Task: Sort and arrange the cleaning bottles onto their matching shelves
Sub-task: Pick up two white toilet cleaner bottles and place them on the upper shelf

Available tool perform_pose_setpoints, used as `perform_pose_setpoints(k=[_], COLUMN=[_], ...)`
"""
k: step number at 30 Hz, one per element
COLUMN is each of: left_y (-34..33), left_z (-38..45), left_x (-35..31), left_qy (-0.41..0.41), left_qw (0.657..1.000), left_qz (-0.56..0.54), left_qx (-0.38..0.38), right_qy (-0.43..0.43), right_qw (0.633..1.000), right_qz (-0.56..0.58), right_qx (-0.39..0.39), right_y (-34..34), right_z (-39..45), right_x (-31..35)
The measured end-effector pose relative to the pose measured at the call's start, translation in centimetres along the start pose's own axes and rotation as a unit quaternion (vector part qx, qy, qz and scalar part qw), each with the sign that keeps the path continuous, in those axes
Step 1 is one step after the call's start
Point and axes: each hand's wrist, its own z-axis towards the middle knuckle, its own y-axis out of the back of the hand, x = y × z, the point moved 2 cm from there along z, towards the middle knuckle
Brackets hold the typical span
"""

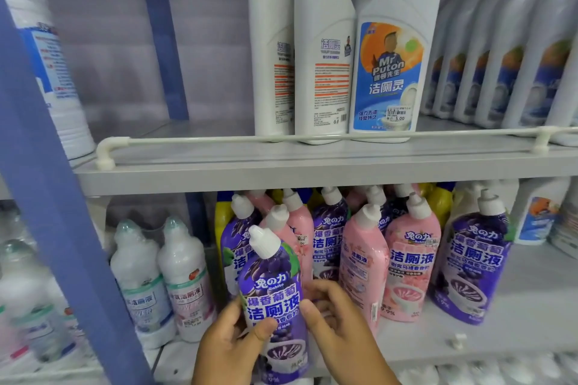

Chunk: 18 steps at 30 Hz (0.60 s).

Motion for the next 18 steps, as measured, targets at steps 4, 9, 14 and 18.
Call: perform_pose_setpoints(k=[4, 9, 14, 18], left_y=[-2.5, -3.6, -3.7, -4.1], left_z=[-0.4, 0.5, 1.1, 2.5], left_x=[-1.1, -0.2, 0.8, -0.4], left_qy=[-0.077, -0.141, -0.203, -0.172], left_qw=[0.995, 0.970, 0.946, 0.927], left_qz=[0.060, 0.197, 0.207, 0.284], left_qx=[-0.001, 0.025, -0.142, -0.174], right_qy=[0.004, -0.005, -0.011, -0.031], right_qw=[0.999, 1.000, 0.982, 0.961], right_qz=[0.009, -0.003, -0.113, -0.228], right_qx=[0.050, 0.003, -0.149, -0.155], right_y=[1.2, 3.0, 5.0, 5.7], right_z=[-0.4, -0.8, -2.0, -1.1], right_x=[0.7, -0.3, -0.8, 0.2])
